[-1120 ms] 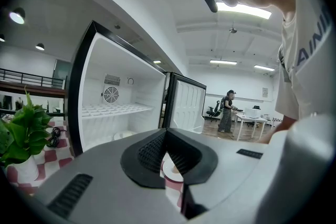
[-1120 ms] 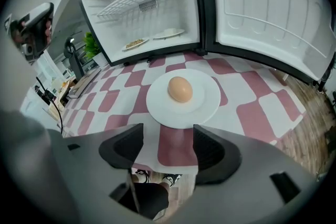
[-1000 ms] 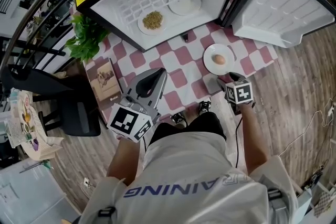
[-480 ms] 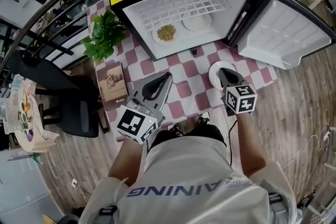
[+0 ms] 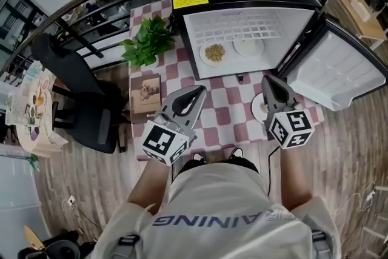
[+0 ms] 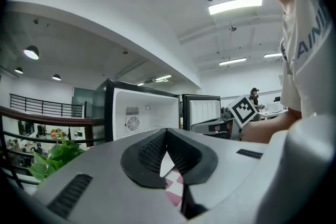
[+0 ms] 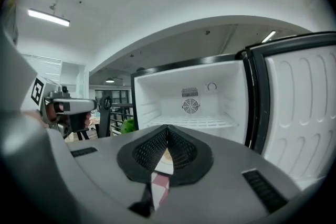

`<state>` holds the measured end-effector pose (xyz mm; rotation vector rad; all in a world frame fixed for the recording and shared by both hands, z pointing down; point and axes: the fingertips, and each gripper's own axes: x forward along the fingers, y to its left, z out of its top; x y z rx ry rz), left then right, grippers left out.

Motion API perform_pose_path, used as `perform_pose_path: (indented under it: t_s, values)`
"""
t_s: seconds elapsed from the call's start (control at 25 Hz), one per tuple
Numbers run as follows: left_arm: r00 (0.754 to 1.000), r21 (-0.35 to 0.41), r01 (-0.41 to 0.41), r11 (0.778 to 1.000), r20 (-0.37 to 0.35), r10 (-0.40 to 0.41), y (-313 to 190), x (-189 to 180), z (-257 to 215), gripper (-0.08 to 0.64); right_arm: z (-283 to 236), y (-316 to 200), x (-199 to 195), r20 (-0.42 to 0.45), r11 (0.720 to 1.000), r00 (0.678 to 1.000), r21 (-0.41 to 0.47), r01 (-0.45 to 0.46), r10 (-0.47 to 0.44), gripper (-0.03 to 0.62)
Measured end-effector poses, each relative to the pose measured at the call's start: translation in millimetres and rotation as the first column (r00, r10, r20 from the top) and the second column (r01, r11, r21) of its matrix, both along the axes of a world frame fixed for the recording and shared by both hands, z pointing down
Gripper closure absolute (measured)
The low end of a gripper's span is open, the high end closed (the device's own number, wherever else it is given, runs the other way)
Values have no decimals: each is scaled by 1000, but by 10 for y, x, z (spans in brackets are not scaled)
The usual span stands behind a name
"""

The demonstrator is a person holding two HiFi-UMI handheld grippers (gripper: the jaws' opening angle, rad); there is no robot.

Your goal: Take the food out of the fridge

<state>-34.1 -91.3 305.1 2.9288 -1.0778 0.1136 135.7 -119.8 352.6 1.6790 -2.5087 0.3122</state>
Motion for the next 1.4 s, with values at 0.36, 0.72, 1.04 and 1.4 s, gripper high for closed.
perform_pose_path:
  t_s: [0.36, 0.72, 1.04, 1.4]
  values:
    - [992, 69, 126, 990, -15, -126, 0, -328, -221, 554, -710, 89, -205, 49, 989, 997, 134, 54, -61, 571]
    - [989, 79, 147, 986, -39, -144, 56, -442, -289, 554, -543, 102, -313, 60, 994, 996, 90, 65, -71, 571]
    - [988, 65, 153, 986, -16, -152, 29, -466, -230, 554, -481, 67, -342, 74, 995, 994, 68, 73, -78, 571]
    - [978, 16, 209, 978, -9, -209, -3, -564, -39, 554, 266, -311, -403, 335, 969, 940, -207, 138, -62, 477]
